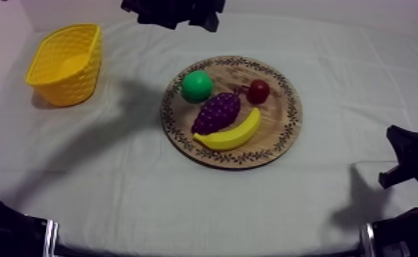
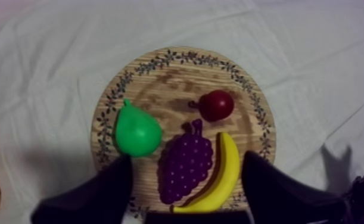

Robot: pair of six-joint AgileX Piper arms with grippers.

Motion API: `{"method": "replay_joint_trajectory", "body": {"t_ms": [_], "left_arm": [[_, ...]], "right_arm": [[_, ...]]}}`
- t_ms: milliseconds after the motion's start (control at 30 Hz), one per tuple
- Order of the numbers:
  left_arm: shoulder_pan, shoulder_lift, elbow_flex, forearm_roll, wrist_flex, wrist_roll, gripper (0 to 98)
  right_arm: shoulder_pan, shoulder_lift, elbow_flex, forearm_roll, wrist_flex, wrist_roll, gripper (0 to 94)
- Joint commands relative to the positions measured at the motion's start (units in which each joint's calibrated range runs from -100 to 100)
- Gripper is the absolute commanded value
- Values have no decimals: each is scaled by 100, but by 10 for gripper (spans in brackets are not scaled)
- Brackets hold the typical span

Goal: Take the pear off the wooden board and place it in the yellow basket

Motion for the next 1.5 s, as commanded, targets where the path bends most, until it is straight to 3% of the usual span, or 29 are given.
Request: {"method": "replay_joint_trajectory", "body": {"t_ms": [0,200,800,1100,1467], "left_arm": [[-37,177,-59,75,28,-45,897],[-170,733,-240,139,56,-39,958],[-369,2990,-1170,259,63,29,959],[-398,3515,-1277,266,-81,-43,883],[-391,3686,-1289,259,-151,-74,712]], "right_arm": [[-1,-1,-1,0,0,1,3],[-1,-1,-1,0,0,1,3],[-1,-1,-1,0,0,1,3],[-1,-1,-1,0,0,1,3],[-1,-1,-1,0,0,1,3]]}}
